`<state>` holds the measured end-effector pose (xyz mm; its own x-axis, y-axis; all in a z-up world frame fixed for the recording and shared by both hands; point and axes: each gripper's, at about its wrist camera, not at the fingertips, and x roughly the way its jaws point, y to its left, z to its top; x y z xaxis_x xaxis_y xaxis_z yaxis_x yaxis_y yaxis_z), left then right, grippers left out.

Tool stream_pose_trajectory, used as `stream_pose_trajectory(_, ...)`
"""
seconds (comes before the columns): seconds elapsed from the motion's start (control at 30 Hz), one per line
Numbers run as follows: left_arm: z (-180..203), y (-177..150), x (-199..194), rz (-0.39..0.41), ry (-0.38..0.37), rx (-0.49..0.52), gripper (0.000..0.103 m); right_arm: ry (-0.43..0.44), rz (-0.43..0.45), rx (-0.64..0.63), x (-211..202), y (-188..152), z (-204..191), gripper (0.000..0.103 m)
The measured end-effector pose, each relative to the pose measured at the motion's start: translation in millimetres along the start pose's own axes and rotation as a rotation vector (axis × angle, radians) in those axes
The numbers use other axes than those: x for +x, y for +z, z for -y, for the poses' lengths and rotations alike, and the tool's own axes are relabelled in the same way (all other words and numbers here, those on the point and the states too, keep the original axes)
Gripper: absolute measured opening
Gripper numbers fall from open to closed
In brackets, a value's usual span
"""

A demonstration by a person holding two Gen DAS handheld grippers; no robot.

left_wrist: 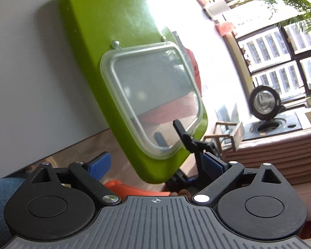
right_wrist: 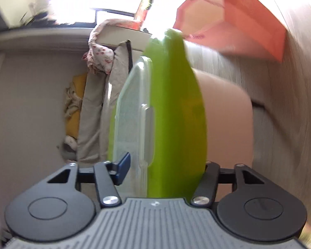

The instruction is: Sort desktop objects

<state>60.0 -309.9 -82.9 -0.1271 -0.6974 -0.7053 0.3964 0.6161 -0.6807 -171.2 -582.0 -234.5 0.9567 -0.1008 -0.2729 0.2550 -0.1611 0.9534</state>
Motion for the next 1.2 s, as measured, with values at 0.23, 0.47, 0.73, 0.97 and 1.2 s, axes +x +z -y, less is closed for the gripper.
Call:
stream_pose_trajectory(0.23,-18,21,3,0.049,-0.061,-0.125,0.101,0.117,-0.118,0.236,-36,21,5,0.028)
stream_pose_trajectory(0.47,-28,32,30,0.109,-0.122,-0.213,0.102,0.148,-0.239,0.274,-61,38,-3,0.022)
stream_pose_trajectory(0.73,-27,29,42,0.134,-0.031,-0.190,0.049,0.067,-0.207,0.118,-64,54,-3,0.027)
stream_pose_trajectory(0.97,-25,30,41,0.175,-0.024,-0.236,0.048,0.071,-0.110,-0.023,-37,60,-21,0.031)
stream_pose_trajectory(1.2,-30,30,55,0.178,-0.019,-0.291,0.048,0.049,0.121,-0.020,-45,-10,-5,0.070)
